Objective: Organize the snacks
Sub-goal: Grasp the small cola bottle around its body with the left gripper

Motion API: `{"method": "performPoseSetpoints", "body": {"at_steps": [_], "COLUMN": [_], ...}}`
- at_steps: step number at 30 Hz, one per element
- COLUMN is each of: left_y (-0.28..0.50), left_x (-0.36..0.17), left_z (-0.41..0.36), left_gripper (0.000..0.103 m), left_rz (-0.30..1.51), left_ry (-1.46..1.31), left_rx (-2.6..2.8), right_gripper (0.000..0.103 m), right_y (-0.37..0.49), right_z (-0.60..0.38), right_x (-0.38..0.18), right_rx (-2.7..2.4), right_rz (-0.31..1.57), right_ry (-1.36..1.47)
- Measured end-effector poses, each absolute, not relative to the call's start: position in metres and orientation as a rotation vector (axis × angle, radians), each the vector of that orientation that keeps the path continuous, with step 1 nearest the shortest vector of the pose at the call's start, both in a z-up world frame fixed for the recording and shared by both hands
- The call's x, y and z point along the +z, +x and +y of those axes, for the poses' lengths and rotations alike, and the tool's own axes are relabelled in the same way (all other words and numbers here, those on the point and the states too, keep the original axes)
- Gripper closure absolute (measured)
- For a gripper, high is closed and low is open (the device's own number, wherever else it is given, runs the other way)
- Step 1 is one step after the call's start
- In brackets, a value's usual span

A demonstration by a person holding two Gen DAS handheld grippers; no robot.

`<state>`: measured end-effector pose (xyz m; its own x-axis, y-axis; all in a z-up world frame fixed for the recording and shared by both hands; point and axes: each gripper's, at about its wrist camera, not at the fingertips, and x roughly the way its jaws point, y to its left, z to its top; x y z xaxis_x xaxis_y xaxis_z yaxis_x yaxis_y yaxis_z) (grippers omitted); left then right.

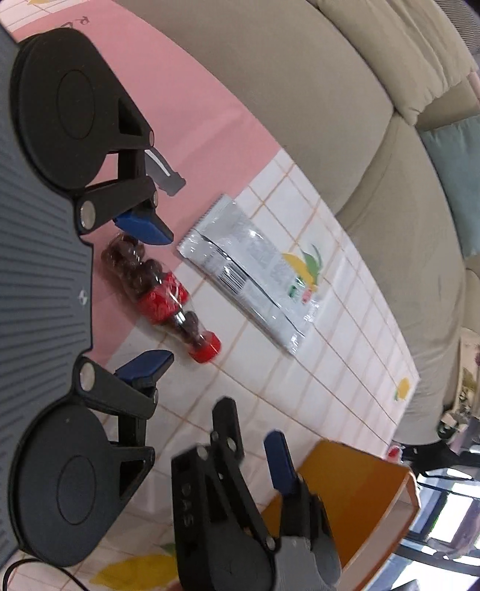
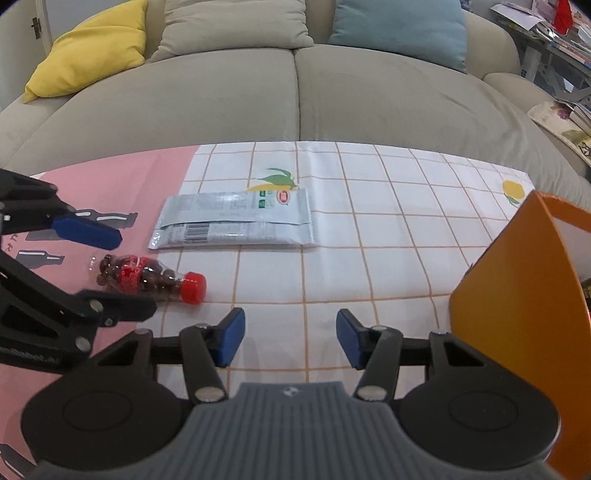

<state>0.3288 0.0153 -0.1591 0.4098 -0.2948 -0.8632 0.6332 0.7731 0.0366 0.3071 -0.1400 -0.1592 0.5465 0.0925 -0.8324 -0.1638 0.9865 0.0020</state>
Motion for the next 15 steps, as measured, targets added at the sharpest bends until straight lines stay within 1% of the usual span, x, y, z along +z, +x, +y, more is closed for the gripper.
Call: {"method": "performPoseSetpoints", "body": {"at_steps": [1, 2, 6, 8, 10, 12, 15], "left_y": [0.33, 0.331, 0.33, 0.328, 0.327, 0.324, 0.315], "left_x": [-0.161, -0.163, -0.167, -0.167, -0.166, -0.166, -0.163], "left_z": [0.016, 0.017, 0.018, 0.019, 0.027, 0.04, 0.059], "left_gripper": [0.03, 0.035, 0.047, 0.064, 0.066, 0.067, 0.067], "left_rz": [0.996, 1.005, 1.031, 1.038, 1.049, 1.06, 1.049], "left_ry": [0.378, 0.359, 0.267, 0.215, 0.106, 0.012, -0.045], "left_rx": [-0.597, -0.591, -0.584, -0.547, -0.493, -0.429, -0.342], "right_gripper": [0.049, 0.049, 0.049, 0.049, 0.049, 0.049, 0.049], "right_y": [0.308, 0.308, 0.311, 0.312, 0.315, 0.317, 0.32], "right_z": [-0.14, -0.141, -0.141, -0.141, -0.14, -0.139, -0.133], "right_x": [-0.16, -0.161, -0.162, -0.162, -0.162, -0.161, -0.159], "right_rx": [0.151, 0.153, 0.162, 0.163, 0.162, 0.159, 0.175], "right_rz": [0.985, 0.989, 0.99, 0.987, 0.984, 0.979, 0.968], "right_ry": [-0.076, -0.071, -0.065, -0.067, -0.067, -0.058, -0.045]}}
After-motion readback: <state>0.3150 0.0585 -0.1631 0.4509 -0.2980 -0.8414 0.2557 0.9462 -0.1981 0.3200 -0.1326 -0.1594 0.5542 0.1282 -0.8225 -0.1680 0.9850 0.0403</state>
